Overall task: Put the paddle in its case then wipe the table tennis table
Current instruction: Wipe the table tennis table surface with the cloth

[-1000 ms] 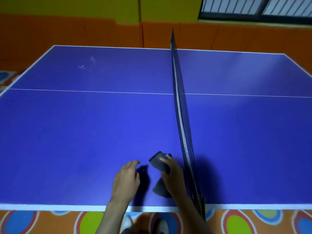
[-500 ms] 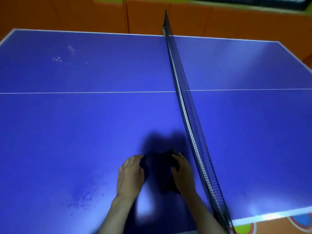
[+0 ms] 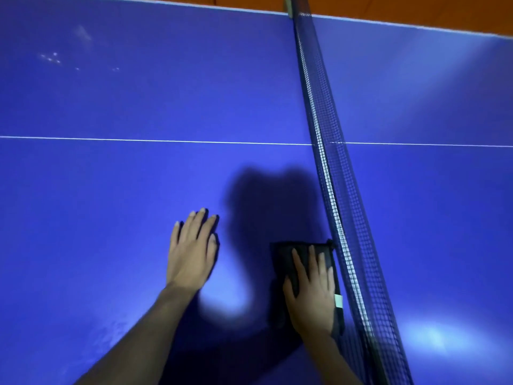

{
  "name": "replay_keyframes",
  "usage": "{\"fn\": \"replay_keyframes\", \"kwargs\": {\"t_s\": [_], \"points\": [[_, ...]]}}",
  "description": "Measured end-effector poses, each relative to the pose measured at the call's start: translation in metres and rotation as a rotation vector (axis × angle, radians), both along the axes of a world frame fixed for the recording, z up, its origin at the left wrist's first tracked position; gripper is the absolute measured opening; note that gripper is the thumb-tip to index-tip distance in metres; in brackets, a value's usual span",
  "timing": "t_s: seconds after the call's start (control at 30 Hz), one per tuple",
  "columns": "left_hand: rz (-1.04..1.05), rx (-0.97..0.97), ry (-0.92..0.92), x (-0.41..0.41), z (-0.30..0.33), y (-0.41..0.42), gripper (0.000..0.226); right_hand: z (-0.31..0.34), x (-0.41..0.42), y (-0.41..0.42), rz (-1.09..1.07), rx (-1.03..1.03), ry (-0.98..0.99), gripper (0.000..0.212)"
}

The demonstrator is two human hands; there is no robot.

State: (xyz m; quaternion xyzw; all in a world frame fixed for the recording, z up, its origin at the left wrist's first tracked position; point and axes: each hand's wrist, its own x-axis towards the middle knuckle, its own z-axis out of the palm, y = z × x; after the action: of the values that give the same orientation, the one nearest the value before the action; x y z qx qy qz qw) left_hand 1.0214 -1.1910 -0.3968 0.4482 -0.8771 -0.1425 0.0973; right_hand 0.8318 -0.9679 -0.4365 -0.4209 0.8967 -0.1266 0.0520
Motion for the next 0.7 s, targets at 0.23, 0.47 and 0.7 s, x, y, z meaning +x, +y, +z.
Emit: {"fn": "replay_keyframes", "kwargs": {"t_s": [0.23, 0.47, 0.7], "points": [[0.136, -0.044, -0.068, 0.023, -0.023, -0.081, 0.051, -0.002, -0.071, -0.071, -0.021, 0.050, 0.102, 0.065], [0.210, -0.114, 0.019, 0.021, -0.038, -0.085, 0.047, -0.004, -0.134, -0.150, 0.006, 0.054, 0.140, 0.064], [0.174, -0.194, -0.043, 0.021, -0.049, -0.091, 0.048, -0.001, -0.182, -0.234, -0.002, 0.044, 0.116, 0.063]]}}
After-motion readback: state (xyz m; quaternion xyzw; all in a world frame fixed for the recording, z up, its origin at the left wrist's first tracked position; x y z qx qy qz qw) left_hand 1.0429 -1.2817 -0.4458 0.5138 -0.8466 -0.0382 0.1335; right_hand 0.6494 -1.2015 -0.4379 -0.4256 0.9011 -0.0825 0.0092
